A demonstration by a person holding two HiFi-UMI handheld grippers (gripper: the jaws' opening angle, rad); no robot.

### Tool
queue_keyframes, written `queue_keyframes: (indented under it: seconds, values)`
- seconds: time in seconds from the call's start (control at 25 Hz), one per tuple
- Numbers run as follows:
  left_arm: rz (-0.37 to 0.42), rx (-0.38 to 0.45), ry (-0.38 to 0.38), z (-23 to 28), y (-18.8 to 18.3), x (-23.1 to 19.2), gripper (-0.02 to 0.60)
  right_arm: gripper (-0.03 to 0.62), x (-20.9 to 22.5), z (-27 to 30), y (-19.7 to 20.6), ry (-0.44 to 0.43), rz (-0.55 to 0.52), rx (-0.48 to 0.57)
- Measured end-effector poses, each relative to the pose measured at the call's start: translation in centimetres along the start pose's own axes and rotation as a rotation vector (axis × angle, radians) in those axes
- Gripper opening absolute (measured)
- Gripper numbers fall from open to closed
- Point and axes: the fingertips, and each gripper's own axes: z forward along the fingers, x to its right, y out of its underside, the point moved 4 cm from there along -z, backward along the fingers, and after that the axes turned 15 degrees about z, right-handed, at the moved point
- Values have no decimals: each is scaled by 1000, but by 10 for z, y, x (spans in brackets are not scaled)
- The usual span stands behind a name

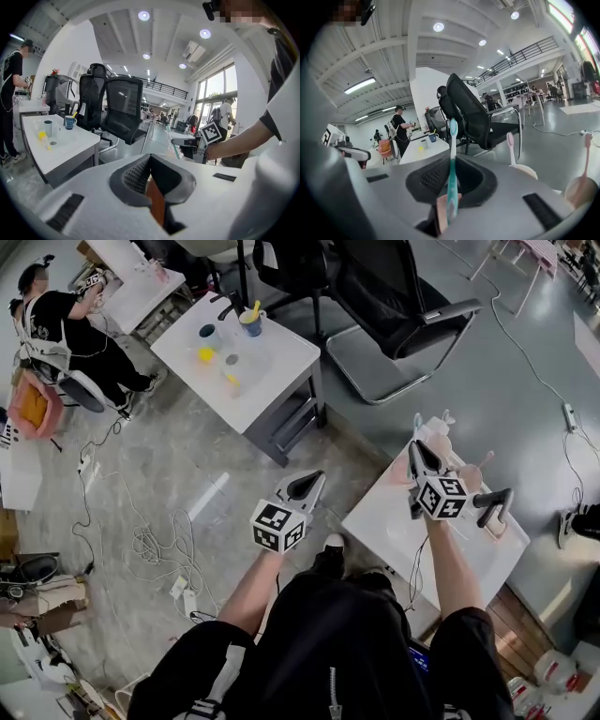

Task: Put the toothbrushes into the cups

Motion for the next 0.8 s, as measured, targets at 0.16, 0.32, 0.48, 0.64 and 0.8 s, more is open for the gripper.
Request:
queue_keyframes:
  seconds: [0.16, 0.32, 0.48, 0.64, 0.8]
  values:
    - [-6, -5, 8, 7, 2, -2, 0, 43, 2, 1, 10, 5, -29, -30]
    - [-6, -7, 21, 14, 3, -1, 0, 43, 7, -2, 23, 13, -58, -59]
    - [-7, -8, 31, 20, 2, -1, 0, 43, 12, -7, 31, 34, -81, -91]
    - [-7, -4, 38, 23, 1, -1, 0, 41, 16, -10, 43, 58, -150, -157]
    - [-9, -6, 42, 23, 2, 2, 0, 40, 18, -13, 56, 68, -203, -221]
